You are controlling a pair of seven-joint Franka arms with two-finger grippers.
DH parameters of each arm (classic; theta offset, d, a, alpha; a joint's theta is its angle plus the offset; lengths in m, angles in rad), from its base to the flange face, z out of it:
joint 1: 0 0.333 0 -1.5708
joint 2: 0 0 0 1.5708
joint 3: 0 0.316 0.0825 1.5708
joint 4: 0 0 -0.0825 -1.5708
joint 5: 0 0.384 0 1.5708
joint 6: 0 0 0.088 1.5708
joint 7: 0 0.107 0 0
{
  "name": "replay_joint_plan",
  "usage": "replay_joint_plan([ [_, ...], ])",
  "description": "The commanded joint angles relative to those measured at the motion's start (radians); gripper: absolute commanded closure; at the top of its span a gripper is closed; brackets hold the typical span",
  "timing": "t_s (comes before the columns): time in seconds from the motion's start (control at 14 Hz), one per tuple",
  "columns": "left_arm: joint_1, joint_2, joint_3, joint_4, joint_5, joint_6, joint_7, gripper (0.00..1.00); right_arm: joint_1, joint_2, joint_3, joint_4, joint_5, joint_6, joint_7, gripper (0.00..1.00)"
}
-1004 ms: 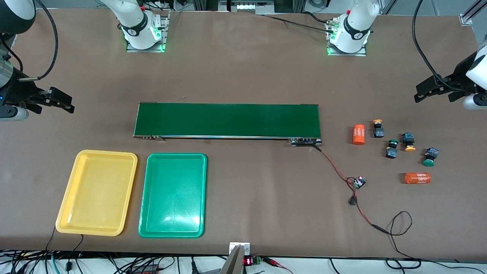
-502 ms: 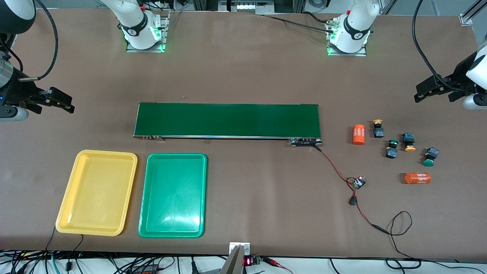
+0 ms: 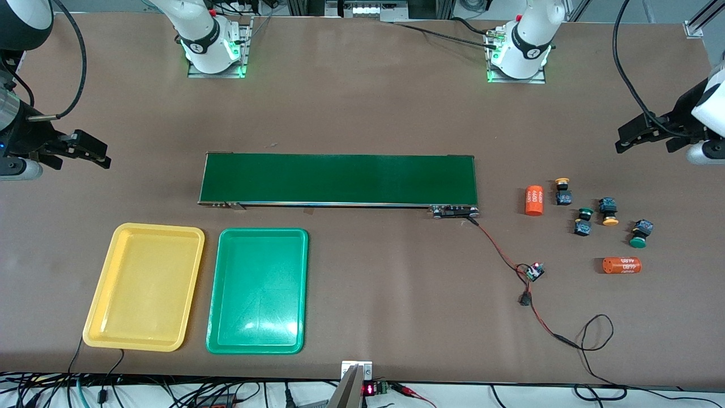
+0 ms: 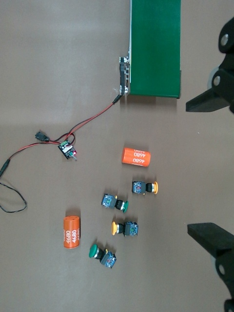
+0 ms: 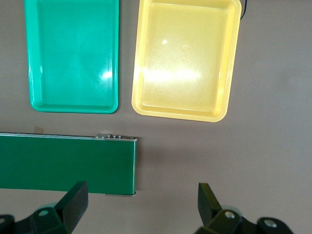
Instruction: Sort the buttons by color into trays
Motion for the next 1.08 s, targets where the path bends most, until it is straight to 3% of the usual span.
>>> replay_joint_plan([
  [0.0,0.003,0.074,-0.003,0.002,-0.001,-0.007,-0.003,0.00,-0.002,-0.006,-0.002,-0.005,0.019,0.005,-0.014,0.00],
  [0.5,-0.011,0.300,-0.004,0.077,0.013,-0.003,0.010,0.00,0.001,-0.004,-0.002,-0.006,0.019,0.008,-0.014,0.00],
  [1.0,0.021,0.334,0.008,0.080,0.016,0.022,0.289,0.00,0.019,-0.001,-0.002,-0.006,0.019,0.009,0.003,0.00],
])
